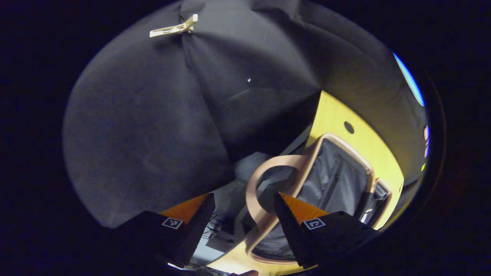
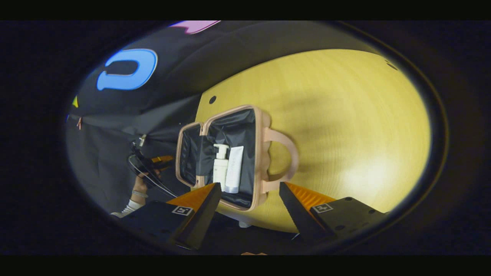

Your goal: First open the suitcase, pack the skin care products into it, and then close the suitcase.

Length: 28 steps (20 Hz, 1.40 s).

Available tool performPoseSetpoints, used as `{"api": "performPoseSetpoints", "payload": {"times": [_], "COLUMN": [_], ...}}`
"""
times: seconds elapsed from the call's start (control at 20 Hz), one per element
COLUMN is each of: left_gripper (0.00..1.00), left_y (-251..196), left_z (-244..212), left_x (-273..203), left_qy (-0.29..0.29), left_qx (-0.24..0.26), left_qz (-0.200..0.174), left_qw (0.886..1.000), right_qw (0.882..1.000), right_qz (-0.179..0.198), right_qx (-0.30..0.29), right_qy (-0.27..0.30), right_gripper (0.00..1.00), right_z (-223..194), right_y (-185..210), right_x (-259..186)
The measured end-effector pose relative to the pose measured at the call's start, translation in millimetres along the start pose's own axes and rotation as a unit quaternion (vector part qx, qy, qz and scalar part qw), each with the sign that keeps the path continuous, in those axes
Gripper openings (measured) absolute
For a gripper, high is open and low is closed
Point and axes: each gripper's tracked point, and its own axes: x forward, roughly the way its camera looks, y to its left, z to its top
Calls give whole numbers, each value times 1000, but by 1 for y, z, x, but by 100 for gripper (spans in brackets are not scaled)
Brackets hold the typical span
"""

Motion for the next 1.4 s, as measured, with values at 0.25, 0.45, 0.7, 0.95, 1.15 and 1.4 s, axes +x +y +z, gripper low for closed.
{"api": "performPoseSetpoints", "payload": {"times": [0.25, 0.45, 0.7, 0.95, 1.15, 1.4], "left_gripper": [95, 46, 19, 12, 8, 8], "left_y": [10, -24, -28, -42, -61, -94], "left_z": [-9, -10, 0, 17, 32, 45], "left_x": [56, 68, 56, 19, -39, -118], "left_qy": [56, 81, 54, 21, -15, -65], "left_qx": [-8, -85, -48, -28, 13, 68], "left_qz": [18, -56, -81, -128, -139, -156], "left_qw": [998, 992, 994, 991, 990, 983], "right_qw": [1000, 999, 999, 1000, 1000, 999], "right_qz": [-23, -24, -7, -7, 20, 29], "right_qx": [16, 39, 41, 26, 5, -25], "right_qy": [0, 11, 5, 11, 18, 17], "right_gripper": [96, 96, 96, 96, 96, 96], "right_z": [-7, -20, -20, -28, -36, -46], "right_y": [-27, -32, -20, -20, -2, 1], "right_x": [-9, -7, -9, -5, -5, -14]}}
